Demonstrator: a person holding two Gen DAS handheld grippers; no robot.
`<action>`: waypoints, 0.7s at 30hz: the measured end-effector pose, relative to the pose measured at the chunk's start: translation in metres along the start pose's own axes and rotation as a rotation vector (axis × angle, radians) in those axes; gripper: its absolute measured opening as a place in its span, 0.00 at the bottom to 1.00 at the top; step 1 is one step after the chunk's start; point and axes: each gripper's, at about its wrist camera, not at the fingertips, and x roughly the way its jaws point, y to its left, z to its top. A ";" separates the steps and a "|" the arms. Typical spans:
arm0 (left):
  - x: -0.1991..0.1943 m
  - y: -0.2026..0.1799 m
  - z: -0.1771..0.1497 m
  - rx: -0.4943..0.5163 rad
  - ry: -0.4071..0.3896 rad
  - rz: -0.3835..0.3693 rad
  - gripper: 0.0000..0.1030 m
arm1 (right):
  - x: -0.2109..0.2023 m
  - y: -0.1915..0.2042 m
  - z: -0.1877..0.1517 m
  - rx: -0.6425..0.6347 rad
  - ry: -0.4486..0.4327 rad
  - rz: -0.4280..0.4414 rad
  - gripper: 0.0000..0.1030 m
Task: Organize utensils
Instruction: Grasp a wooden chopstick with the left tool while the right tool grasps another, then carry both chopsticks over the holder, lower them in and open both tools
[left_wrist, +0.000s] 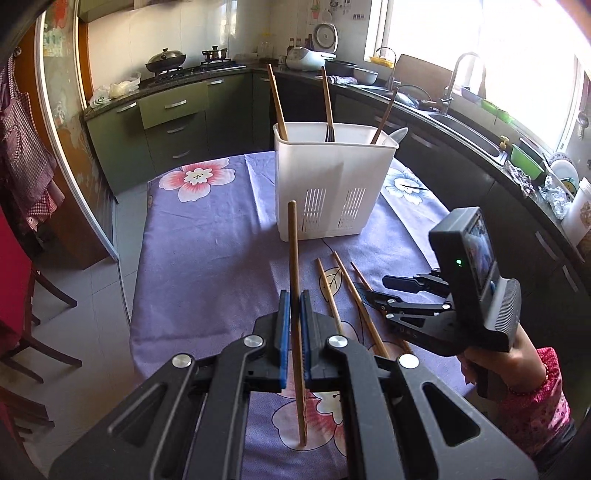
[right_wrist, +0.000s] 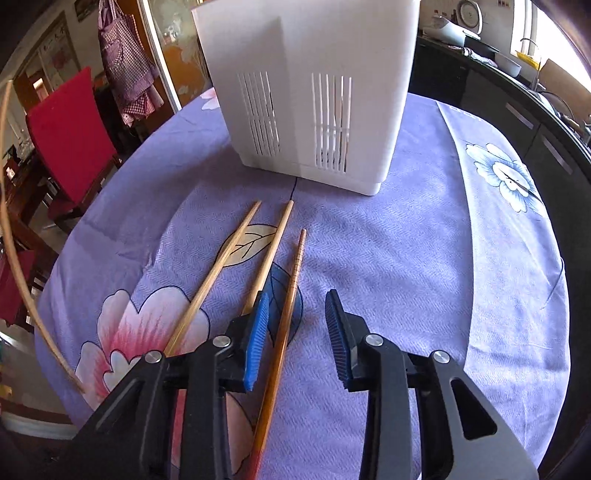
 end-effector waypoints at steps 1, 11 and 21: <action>-0.002 0.001 -0.001 0.001 -0.003 -0.003 0.05 | 0.005 0.001 0.003 -0.002 0.014 -0.004 0.26; -0.008 0.004 -0.006 0.009 -0.023 -0.013 0.05 | 0.014 0.019 0.015 -0.060 0.052 -0.044 0.06; -0.014 0.010 -0.007 0.001 -0.028 -0.012 0.05 | -0.049 0.003 0.018 0.013 -0.087 0.009 0.06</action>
